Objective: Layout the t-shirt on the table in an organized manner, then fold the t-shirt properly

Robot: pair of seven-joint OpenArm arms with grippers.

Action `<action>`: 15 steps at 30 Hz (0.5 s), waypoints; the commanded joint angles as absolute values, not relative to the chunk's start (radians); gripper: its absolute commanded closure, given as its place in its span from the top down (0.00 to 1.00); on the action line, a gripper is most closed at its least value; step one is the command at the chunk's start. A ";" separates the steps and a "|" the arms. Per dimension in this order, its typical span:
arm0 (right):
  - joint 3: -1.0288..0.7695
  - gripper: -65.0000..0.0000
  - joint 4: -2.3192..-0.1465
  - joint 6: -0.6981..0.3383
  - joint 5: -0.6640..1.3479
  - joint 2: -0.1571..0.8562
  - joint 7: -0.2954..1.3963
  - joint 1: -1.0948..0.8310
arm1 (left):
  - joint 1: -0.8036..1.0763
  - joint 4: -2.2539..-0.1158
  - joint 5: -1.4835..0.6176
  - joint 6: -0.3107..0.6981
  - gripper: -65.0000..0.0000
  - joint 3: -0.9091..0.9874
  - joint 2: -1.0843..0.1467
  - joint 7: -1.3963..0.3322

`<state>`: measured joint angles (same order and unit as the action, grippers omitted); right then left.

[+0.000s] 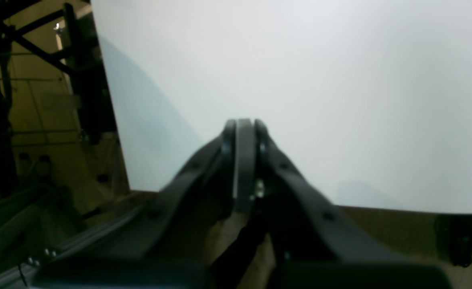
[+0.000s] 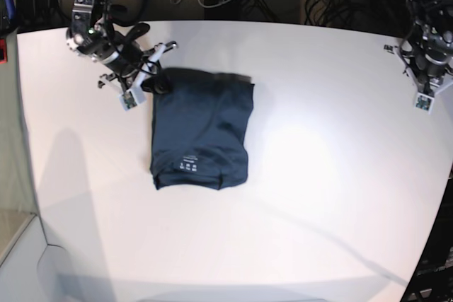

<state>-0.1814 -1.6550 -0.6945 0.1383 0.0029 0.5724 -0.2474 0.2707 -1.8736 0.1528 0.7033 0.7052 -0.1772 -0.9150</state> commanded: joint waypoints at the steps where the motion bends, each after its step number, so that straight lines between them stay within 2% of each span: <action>1: -0.186 0.09 -1.672 -0.698 0.159 0.007 0.547 -0.237 | 0.268 -1.890 0.153 0.698 0.01 0.711 -0.191 -0.903; 4: -0.189 0.09 -1.681 -0.698 0.159 0.015 0.547 -0.239 | 0.278 -1.899 0.151 0.698 0.01 0.716 -0.191 -0.905; 10: -0.309 0.09 -1.785 -0.698 0.157 0.036 0.553 -0.311 | 0.384 -1.925 0.150 0.698 0.00 0.710 -0.179 -0.905; 15: -0.423 0.09 -1.945 -0.698 0.156 0.033 0.558 -0.476 | 0.518 -1.979 0.148 0.698 0.00 0.713 -0.111 -0.903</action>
